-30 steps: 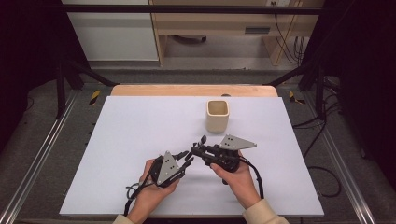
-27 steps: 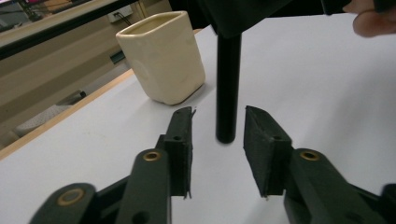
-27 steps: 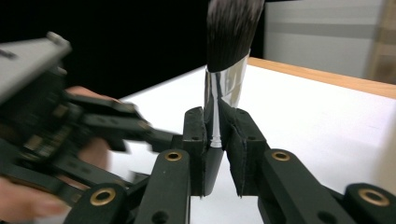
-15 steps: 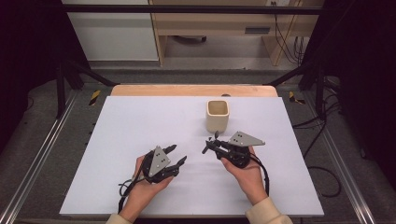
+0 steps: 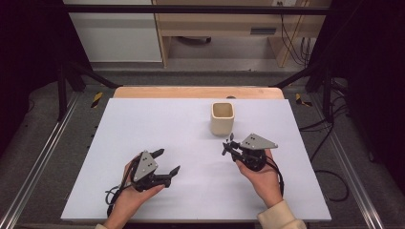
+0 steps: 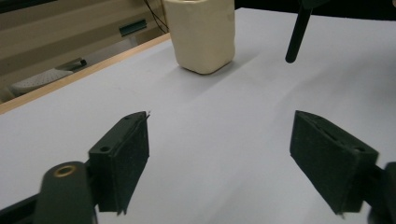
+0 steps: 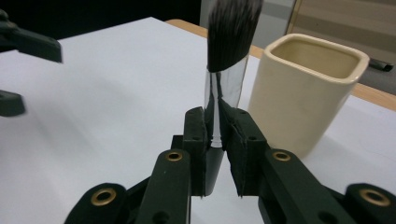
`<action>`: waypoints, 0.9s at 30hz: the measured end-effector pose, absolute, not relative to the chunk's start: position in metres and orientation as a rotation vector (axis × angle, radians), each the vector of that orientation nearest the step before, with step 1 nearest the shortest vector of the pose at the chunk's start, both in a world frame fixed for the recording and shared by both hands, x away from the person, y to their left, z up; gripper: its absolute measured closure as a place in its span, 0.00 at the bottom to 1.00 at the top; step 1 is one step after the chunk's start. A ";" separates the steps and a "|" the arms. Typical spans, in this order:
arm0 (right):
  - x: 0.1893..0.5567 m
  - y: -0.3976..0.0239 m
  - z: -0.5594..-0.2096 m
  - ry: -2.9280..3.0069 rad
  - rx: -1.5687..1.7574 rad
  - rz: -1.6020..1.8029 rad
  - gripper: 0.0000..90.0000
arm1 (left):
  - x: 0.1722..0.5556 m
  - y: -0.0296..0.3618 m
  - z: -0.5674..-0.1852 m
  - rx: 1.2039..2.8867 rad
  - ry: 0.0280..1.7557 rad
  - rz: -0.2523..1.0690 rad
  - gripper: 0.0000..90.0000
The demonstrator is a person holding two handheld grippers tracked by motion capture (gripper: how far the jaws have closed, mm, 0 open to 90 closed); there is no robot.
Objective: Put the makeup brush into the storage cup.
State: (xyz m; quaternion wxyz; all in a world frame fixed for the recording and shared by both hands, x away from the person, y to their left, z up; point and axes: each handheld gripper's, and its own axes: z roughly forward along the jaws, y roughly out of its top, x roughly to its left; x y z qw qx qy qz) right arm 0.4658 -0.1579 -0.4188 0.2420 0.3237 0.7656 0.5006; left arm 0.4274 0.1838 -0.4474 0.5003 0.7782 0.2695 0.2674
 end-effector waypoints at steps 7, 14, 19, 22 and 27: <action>0.477 -0.165 -0.402 2.150 0.874 1.242 0.87 | 0.418 0.215 -0.443 1.792 0.703 0.632 0.12; 0.490 -0.176 -0.382 2.150 0.893 1.220 0.87 | 0.409 0.249 -0.439 1.717 0.742 0.668 0.10; 0.500 -0.181 -0.371 2.150 0.890 1.194 0.87 | 0.409 0.264 -0.439 1.682 0.757 0.681 0.08; 0.508 -0.184 -0.362 2.144 0.898 1.198 0.87 | 0.410 0.273 -0.439 1.647 0.782 0.684 0.08; 0.518 -0.187 -0.354 2.135 0.914 1.217 0.87 | 0.410 0.275 -0.440 1.637 0.768 0.685 0.07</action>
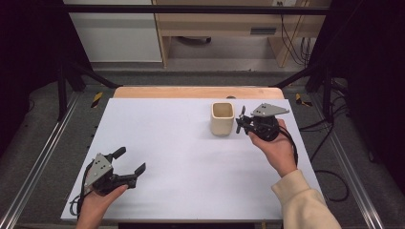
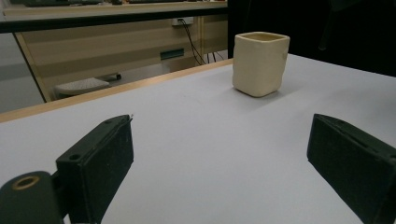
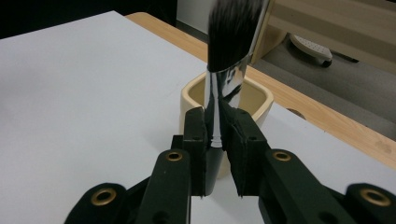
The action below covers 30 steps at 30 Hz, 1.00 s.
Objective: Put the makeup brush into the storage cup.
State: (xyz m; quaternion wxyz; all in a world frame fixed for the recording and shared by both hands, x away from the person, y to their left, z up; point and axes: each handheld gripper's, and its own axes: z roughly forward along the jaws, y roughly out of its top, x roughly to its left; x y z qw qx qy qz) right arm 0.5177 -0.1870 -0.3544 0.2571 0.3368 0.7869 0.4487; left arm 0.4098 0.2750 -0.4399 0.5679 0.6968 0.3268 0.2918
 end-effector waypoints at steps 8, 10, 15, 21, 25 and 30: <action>0.537 -0.183 -0.338 2.097 0.954 1.252 0.87 | 0.410 0.275 -0.441 1.633 0.751 0.683 0.06; 0.538 -0.183 -0.336 2.092 0.956 1.258 0.87 | 0.410 0.275 -0.441 1.636 0.749 0.684 0.06; 0.546 -0.181 -0.333 2.074 0.968 1.258 0.87 | 0.410 0.277 -0.441 1.634 0.749 0.683 0.06; 0.550 -0.182 -0.330 2.067 0.981 1.271 0.87 | 0.411 0.276 -0.442 1.640 0.747 0.678 0.06; 0.552 -0.182 -0.329 2.061 0.990 1.271 0.87 | 0.411 0.275 -0.442 1.646 0.741 0.680 0.06; 0.556 -0.180 -0.326 2.058 0.982 1.264 0.87 | 0.411 0.278 -0.443 1.630 0.755 0.679 0.06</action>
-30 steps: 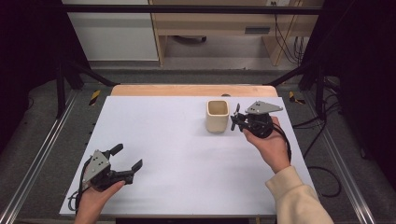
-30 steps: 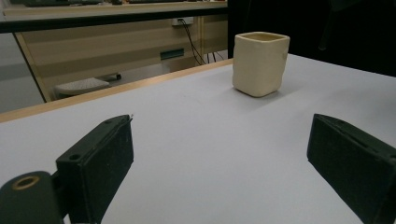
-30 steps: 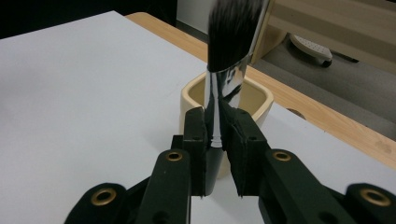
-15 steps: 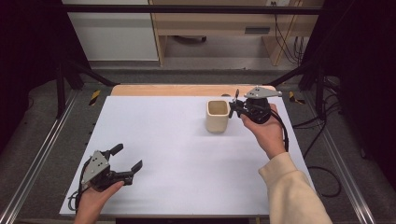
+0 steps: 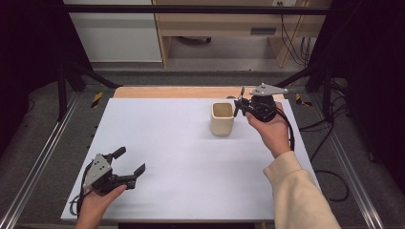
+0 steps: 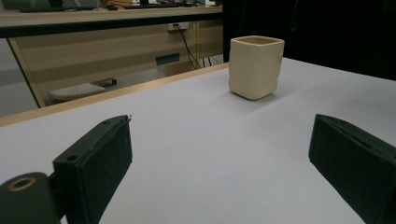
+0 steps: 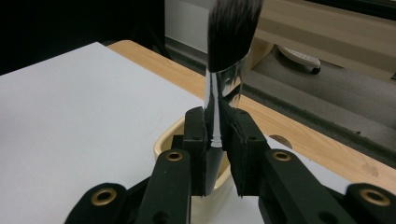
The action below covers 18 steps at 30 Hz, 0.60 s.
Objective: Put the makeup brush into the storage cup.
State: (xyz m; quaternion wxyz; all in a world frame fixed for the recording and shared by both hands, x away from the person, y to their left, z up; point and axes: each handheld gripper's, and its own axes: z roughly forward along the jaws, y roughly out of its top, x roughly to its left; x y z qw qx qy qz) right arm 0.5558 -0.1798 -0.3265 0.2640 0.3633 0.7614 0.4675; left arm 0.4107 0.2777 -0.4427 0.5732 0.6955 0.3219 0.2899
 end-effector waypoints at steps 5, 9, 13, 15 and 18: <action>0.560 -0.177 -0.322 2.050 0.975 1.284 0.87 | 0.410 0.277 -0.443 1.621 0.759 0.675 0.06; 0.561 -0.176 -0.320 2.045 0.972 1.290 0.87 | 0.409 0.277 -0.442 1.613 0.758 0.675 0.06; 0.561 -0.175 -0.320 2.040 0.963 1.287 0.87 | 0.410 0.279 -0.442 1.601 0.764 0.671 0.06; 0.561 -0.176 -0.320 2.038 0.966 1.290 0.87 | 0.410 0.279 -0.442 1.594 0.770 0.672 0.06; 0.563 -0.177 -0.322 2.034 0.966 1.291 0.87 | 0.410 0.279 -0.442 1.595 0.770 0.671 0.06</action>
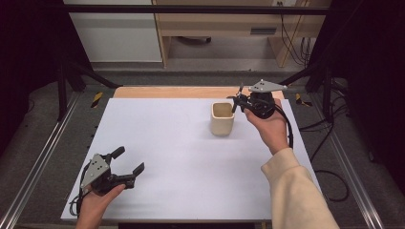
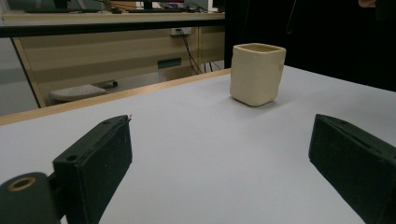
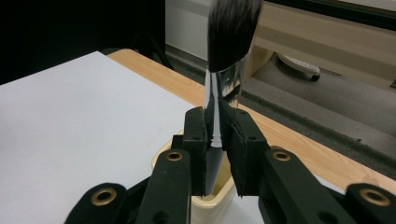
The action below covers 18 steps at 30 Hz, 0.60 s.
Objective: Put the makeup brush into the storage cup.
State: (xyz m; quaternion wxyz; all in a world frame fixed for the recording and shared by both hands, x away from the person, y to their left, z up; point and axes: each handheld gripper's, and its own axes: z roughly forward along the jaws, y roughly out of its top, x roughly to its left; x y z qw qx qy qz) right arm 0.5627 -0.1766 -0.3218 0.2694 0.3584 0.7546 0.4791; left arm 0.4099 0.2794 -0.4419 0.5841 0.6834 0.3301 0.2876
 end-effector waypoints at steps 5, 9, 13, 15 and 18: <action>0.564 -0.175 -0.323 2.029 0.972 1.293 0.87 | 0.410 0.280 -0.442 1.593 0.772 0.670 0.06; 0.565 -0.171 -0.325 2.029 0.962 1.289 0.87 | 0.410 0.279 -0.442 1.594 0.768 0.670 0.06; 0.566 -0.169 -0.327 2.022 0.966 1.292 0.87 | 0.410 0.280 -0.442 1.592 0.768 0.668 0.06; 0.567 -0.169 -0.327 2.023 0.957 1.290 0.87 | 0.410 0.280 -0.442 1.591 0.769 0.669 0.06; 0.570 -0.168 -0.331 2.007 0.971 1.298 0.87 | 0.410 0.280 -0.441 1.587 0.769 0.669 0.06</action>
